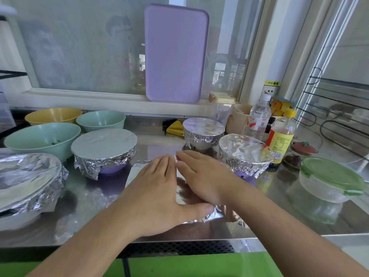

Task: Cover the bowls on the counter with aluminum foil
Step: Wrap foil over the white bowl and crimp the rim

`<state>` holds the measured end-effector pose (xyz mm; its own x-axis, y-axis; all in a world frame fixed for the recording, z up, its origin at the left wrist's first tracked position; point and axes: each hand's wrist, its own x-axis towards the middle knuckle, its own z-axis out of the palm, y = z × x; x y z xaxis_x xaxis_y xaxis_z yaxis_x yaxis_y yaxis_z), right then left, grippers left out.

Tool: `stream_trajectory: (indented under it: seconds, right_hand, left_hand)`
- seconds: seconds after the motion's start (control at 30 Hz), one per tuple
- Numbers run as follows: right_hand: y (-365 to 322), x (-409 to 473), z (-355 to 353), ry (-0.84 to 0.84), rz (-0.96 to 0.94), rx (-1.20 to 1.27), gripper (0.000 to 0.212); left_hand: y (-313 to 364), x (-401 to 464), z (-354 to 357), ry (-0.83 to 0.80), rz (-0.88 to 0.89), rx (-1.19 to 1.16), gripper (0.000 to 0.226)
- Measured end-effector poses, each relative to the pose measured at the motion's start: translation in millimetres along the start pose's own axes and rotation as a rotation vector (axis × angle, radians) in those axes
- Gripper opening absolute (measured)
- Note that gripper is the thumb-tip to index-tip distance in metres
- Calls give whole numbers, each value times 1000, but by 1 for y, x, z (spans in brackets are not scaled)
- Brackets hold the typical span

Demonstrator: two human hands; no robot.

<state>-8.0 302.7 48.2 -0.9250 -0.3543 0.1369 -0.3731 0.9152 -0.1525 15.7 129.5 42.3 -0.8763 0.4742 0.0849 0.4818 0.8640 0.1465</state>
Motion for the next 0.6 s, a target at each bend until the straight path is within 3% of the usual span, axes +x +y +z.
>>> stream_trajectory:
  seconds: [0.13,0.27,0.33,0.43,0.53,0.6]
  right_hand:
    - [13,-8,-3,-27,166,134,50]
    - [16,-21,-6,-59,143,23,66]
    - [16,-27,-3,-75,142,14,59]
    - [16,-24,-3,-77,174,81,46]
    - [15,-25,-3,57,103,77,65]
    - [16,-28,5,17,122,134,60]
  left_hand:
    - [4,-2,-4,-58,-48,5,143]
    - [5,-3,-8,-98,-53,-21,143]
    - [3,-1,-11,-125,-44,-70,141]
    - [3,12,-19,-116,-67,-204,116]
    - [7,29,-14,-39,-79,-238,94]
    - [8,34,-8,48,-63,-209,86]
